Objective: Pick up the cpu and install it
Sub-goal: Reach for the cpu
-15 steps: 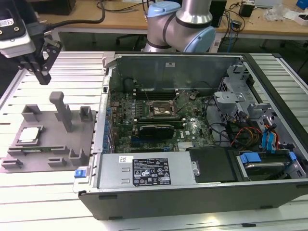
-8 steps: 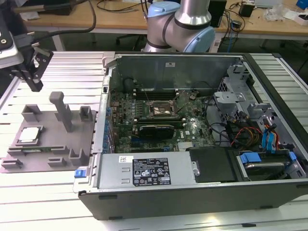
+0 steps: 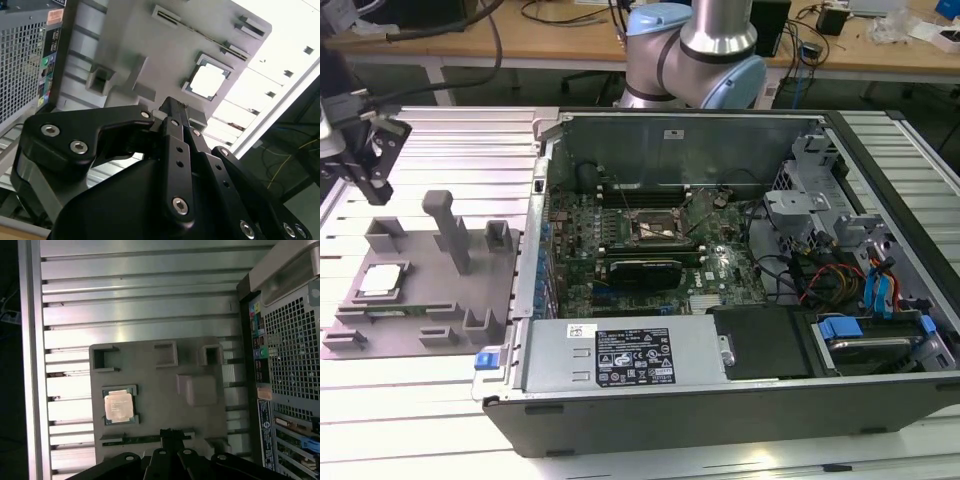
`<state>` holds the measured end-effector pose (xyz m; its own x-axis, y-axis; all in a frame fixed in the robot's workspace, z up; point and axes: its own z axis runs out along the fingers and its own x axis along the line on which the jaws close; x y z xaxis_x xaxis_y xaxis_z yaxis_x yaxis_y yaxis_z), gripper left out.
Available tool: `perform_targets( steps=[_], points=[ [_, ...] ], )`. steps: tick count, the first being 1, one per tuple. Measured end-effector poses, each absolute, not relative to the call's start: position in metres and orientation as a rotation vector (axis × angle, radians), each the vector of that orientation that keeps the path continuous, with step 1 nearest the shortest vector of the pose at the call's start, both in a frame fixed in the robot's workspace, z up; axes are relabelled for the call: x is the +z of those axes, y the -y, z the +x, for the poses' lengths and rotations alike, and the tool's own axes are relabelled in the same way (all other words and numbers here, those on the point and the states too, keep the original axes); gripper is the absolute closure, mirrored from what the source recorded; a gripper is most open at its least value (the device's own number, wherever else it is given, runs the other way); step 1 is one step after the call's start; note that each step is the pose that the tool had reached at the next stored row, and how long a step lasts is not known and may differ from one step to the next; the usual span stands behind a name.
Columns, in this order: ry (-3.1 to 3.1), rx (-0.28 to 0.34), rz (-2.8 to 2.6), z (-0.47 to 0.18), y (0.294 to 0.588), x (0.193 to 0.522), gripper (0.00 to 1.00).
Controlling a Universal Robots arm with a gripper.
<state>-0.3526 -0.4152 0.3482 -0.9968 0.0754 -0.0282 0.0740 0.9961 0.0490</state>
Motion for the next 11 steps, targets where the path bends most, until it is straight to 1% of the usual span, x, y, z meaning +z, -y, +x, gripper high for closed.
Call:
perform_targets(
  steps=[11],
  points=[
    [-3.108,0.075,0.116,-0.373,0.419,0.324,0.89]
  ],
)
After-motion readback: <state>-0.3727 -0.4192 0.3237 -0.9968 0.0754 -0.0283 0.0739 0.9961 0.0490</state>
